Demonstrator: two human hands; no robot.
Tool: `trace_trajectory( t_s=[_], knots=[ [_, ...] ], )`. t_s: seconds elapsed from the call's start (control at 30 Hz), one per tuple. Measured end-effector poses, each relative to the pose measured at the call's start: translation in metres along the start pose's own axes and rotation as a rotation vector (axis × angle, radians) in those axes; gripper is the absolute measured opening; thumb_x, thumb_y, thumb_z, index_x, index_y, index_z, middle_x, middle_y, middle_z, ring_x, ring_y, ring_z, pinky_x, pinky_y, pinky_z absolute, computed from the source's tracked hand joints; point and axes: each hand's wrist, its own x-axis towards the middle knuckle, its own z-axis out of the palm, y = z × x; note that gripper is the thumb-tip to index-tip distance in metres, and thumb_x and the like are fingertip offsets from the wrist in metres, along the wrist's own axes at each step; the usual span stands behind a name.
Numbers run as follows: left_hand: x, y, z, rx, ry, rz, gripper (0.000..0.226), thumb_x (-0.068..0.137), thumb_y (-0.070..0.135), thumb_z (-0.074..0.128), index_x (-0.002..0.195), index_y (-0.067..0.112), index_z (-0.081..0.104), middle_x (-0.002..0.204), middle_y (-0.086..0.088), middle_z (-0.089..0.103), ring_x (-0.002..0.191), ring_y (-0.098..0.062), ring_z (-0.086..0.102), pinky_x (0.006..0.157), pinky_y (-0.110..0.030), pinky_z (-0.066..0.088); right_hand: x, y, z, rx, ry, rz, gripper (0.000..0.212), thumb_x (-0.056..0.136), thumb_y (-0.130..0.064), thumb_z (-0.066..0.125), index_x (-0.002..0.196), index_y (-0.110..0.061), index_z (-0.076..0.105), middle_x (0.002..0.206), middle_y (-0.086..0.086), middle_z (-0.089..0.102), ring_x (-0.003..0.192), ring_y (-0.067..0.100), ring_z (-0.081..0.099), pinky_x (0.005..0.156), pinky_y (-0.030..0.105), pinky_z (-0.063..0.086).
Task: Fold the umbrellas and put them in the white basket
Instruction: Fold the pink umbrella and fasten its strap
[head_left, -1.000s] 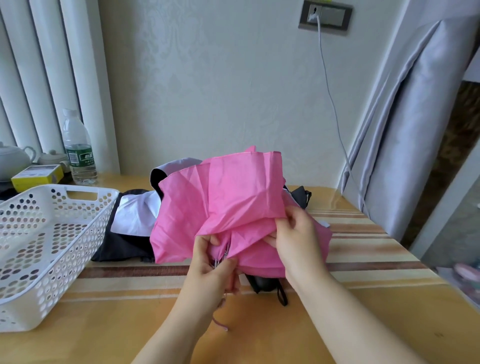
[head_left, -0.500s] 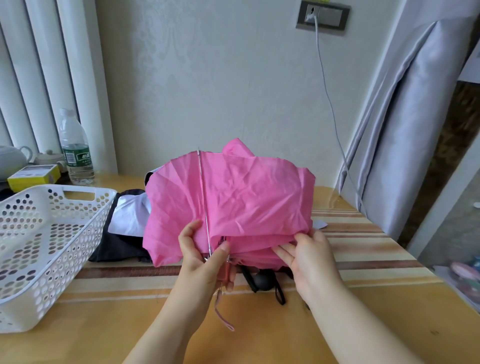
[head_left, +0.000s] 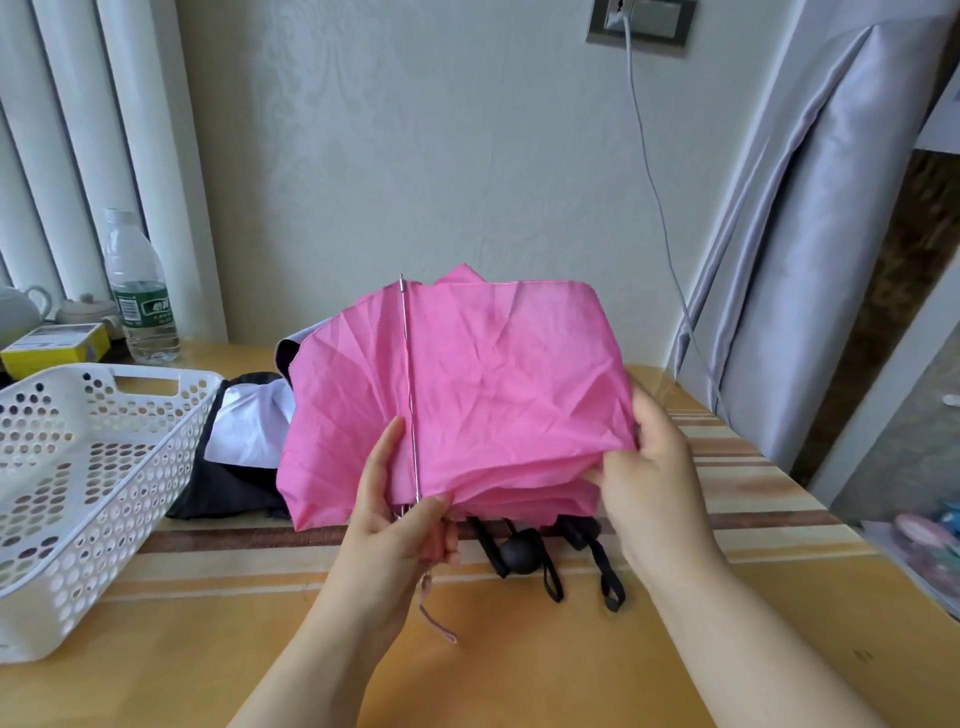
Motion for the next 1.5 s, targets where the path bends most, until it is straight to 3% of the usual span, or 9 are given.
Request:
trace_trajectory(
  t_s=[0.13,0.33,0.53,0.67,0.77,0.97,1.27,1.4,1.5],
  knots=[
    [0.001,0.001,0.0,-0.107,-0.017,-0.034,0.08,0.069,0.004,0.077,0.127,0.051,0.05,0.068,-0.014,0.049,0.051,-0.021,0.049,0.048,-0.026,0.048,0.003,0.011,-0.001,0.723,0.012,0.321,0.078,0.09,0.023,0.029,0.14,-0.035,0.045,0.132,0.002,0.061,0.113,0.02,0.064,0.098,0.044,0.051],
    [0.003,-0.002,-0.001,-0.133,0.047,-0.025,0.059,0.083,0.013,0.059,0.129,0.048,0.051,0.066,-0.014,0.05,0.049,-0.019,0.049,0.044,-0.025,0.044,0.002,0.014,-0.014,0.89,-0.089,0.398,0.088,0.082,0.027,0.029,0.141,-0.038,0.038,0.122,0.011,0.064,0.11,0.025,0.066,0.089,0.041,0.054],
    [-0.001,-0.005,-0.001,0.133,0.091,0.058,0.063,0.093,0.002,0.053,0.13,0.052,0.044,0.046,-0.004,0.043,0.045,-0.017,0.042,0.052,-0.029,0.036,0.002,0.006,-0.021,0.531,-0.154,0.522,0.03,0.086,-0.03,0.064,0.112,-0.015,0.061,0.103,0.011,0.074,0.095,0.027,0.071,0.084,0.044,0.057],
    [-0.002,-0.007,0.0,0.171,0.116,0.075,0.062,0.092,0.005,0.059,0.129,0.052,0.044,0.046,-0.002,0.045,0.044,-0.015,0.043,0.052,-0.028,0.037,0.008,0.009,-0.022,-0.22,-0.019,0.058,0.036,0.091,-0.039,0.059,0.093,-0.003,0.063,0.092,0.021,0.069,0.088,0.038,0.067,0.082,0.056,0.054],
    [0.001,-0.01,-0.003,0.099,0.16,0.047,0.062,0.087,0.01,0.065,0.13,0.05,0.045,0.041,0.0,0.04,0.041,-0.016,0.043,0.06,-0.038,0.027,0.008,0.016,-0.026,-0.008,-0.056,-0.06,0.018,0.098,-0.022,0.05,0.097,-0.017,0.067,0.094,0.007,0.073,0.092,0.026,0.07,0.08,0.044,0.057],
    [0.001,-0.007,-0.003,0.154,0.173,0.065,0.06,0.094,0.003,0.054,0.133,0.048,0.044,0.049,-0.001,0.048,0.046,-0.017,0.045,0.064,-0.042,0.031,0.001,0.023,-0.022,0.179,-0.201,0.36,0.026,0.093,-0.027,0.059,0.113,-0.011,0.057,0.104,0.007,0.071,0.084,0.019,0.073,0.069,0.028,0.059],
    [0.003,-0.005,-0.003,-0.003,0.198,0.018,0.057,0.094,-0.002,0.051,0.134,0.038,0.046,0.057,-0.008,0.041,0.045,-0.02,0.044,0.049,-0.029,0.042,-0.002,0.008,-0.025,0.296,-0.119,0.024,0.025,0.087,-0.028,0.053,0.096,-0.011,0.068,0.092,0.004,0.075,0.086,0.019,0.072,0.071,0.022,0.056],
    [0.001,-0.004,-0.002,-0.029,0.162,0.013,0.056,0.092,0.0,0.053,0.128,0.043,0.049,0.06,-0.008,0.051,0.048,-0.02,0.049,0.048,-0.027,0.042,0.005,0.041,-0.022,0.288,0.049,0.328,0.02,0.093,-0.02,0.058,0.102,-0.005,0.067,0.103,0.013,0.071,0.079,0.023,0.071,0.061,0.022,0.056],
    [0.0,-0.005,-0.002,0.002,0.142,0.022,0.057,0.09,-0.001,0.056,0.128,0.042,0.05,0.059,-0.01,0.048,0.048,-0.021,0.047,0.047,-0.028,0.041,0.008,0.062,-0.018,0.188,-0.032,0.538,0.027,0.098,-0.015,0.053,0.121,-0.001,0.058,0.107,0.017,0.068,0.072,0.019,0.073,0.057,0.023,0.054]
  ],
)
